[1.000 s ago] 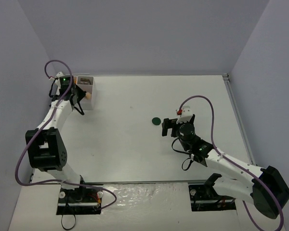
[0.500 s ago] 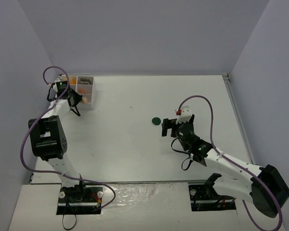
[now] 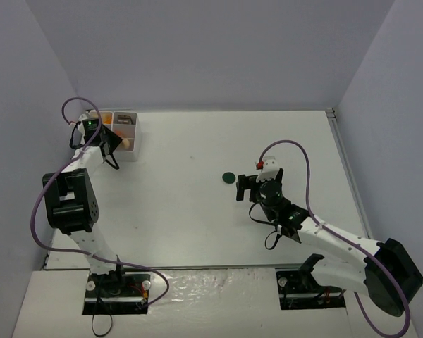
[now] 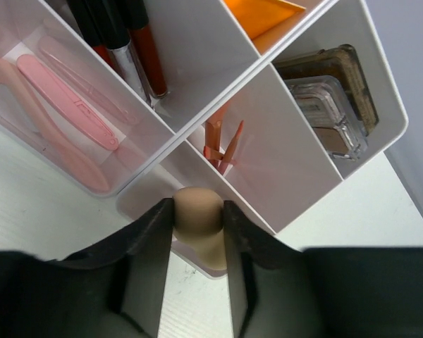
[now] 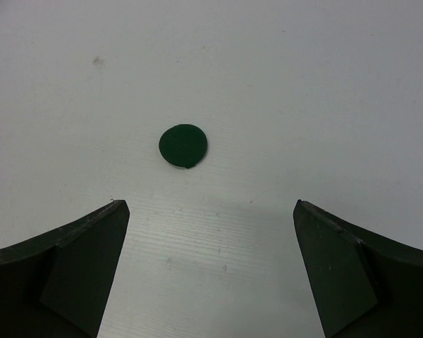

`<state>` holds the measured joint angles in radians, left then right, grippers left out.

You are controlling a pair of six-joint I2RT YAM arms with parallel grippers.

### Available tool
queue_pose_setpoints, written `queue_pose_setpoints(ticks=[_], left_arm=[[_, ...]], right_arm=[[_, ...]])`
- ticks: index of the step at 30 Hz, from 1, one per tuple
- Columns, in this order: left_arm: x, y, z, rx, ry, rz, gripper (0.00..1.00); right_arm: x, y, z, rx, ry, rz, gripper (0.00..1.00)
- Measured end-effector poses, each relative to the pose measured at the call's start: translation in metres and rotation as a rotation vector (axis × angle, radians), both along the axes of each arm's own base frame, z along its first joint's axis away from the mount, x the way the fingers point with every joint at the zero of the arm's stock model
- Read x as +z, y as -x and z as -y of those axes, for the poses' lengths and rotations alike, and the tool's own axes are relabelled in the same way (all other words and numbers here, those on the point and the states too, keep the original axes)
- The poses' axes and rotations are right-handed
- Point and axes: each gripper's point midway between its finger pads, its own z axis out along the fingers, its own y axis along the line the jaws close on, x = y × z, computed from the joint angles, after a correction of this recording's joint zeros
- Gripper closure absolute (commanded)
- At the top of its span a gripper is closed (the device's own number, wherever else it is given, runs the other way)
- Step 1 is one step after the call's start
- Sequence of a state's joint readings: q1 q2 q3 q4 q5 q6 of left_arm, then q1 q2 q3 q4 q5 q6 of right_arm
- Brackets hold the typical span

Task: Organize the makeup

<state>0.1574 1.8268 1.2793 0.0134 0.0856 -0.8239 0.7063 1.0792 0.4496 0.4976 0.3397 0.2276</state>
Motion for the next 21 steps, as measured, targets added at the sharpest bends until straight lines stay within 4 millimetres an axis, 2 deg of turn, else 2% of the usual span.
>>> queue_pose_setpoints(ticks=[1,7,16,19,21], left_arm=[[-0.002,0.000,0.000,0.001,0.002,-0.004,0.56],[-0.006,0.001,-0.002,0.010,-0.003,-0.015,0.38],[0.007,0.005,0.003,-0.011,-0.046,-0.009,0.36],[0.024,0.009,0.020,-0.072,-0.098,0.011,0.36],[0.043,0.012,0.051,-0.158,-0.144,0.043,0.36]], right_arm=[[0.000,0.000,0.000,0.000,0.000,0.000,0.00],[0.000,0.000,0.000,0.000,0.000,0.000,0.00],[0.000,0.000,0.000,0.000,0.000,0.000,0.00],[0.000,0.000,0.000,0.000,0.000,0.000,0.00],[0.001,0.000,0.000,0.000,-0.003,0.003,0.00]])
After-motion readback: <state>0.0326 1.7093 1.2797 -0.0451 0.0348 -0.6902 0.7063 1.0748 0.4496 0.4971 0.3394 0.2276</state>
